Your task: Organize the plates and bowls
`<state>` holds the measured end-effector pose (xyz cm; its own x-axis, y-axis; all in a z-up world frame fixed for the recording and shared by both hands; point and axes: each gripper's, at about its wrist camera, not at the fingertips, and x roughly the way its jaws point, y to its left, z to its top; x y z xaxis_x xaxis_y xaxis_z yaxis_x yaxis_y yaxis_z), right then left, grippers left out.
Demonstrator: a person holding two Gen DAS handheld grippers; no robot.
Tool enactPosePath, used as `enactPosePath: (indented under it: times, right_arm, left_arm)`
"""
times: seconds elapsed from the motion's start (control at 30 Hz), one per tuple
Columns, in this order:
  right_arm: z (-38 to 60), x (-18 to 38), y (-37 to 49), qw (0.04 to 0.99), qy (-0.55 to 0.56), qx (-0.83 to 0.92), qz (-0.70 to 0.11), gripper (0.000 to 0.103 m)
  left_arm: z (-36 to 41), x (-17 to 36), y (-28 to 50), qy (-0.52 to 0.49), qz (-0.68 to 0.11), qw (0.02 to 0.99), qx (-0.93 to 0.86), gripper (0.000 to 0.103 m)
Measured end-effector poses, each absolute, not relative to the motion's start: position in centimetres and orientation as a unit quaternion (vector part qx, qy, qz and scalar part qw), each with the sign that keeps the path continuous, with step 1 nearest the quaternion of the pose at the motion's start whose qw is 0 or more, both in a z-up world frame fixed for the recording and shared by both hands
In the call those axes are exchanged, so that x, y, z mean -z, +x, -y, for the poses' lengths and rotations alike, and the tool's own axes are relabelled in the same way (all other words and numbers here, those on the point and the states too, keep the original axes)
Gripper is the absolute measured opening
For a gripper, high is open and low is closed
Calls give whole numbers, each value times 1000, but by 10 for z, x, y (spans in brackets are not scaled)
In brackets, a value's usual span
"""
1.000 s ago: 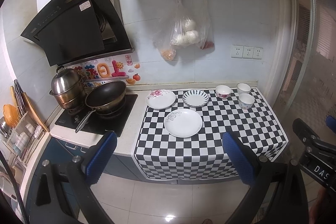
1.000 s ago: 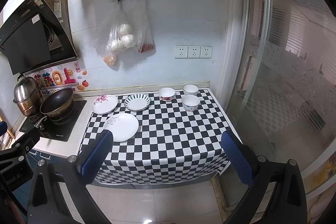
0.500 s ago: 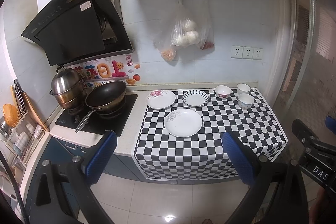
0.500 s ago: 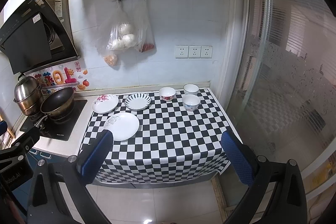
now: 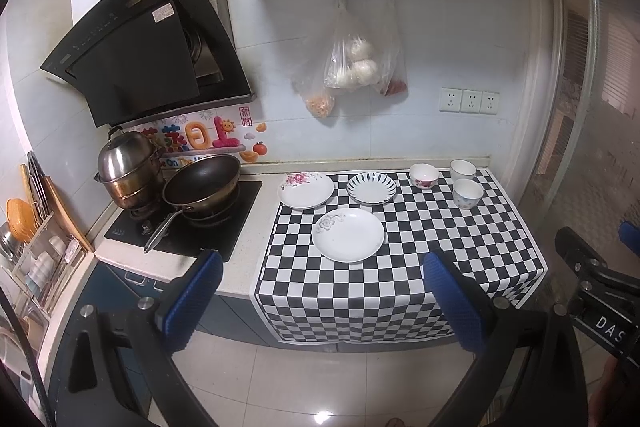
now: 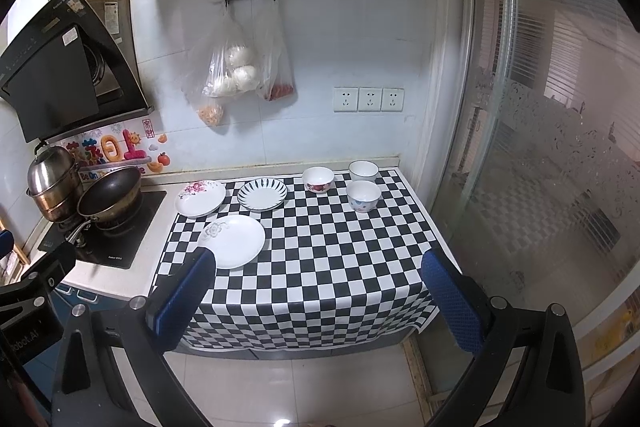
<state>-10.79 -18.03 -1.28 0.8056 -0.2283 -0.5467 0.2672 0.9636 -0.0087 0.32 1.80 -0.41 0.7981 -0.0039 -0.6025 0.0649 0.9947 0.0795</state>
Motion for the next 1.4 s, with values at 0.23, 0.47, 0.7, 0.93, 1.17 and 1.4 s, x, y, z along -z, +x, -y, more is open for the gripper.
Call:
enactPosePath:
  times: [0.23,0.47,0.7,0.93,1.17,1.4]
  right_arm:
    - [182,11,-109,949,34,128,-285,103]
    - [183,9,-108,950,35,129,-284,103]
    - [183,11,-104,948,41,131,-286,103]
    - [183,38,-75,945,30,141,-295,103]
    - [173,85,-9,933,42,113,-339,103]
    - [167,153,94,924,46,75,-373,103]
  left_arm:
    - [-18,3,2,49,-317,947,18,103]
    - [-19,1,3,51,-316,947,17,103]
    - [-19,1,2,51,-314,948,17,103]
    - [-29,13,28,56,-292,955,-8,103]
    - [-50,60,92,62,-329,942,-9,103]
    - [-53,130,173,66,-401,914,-17,103]
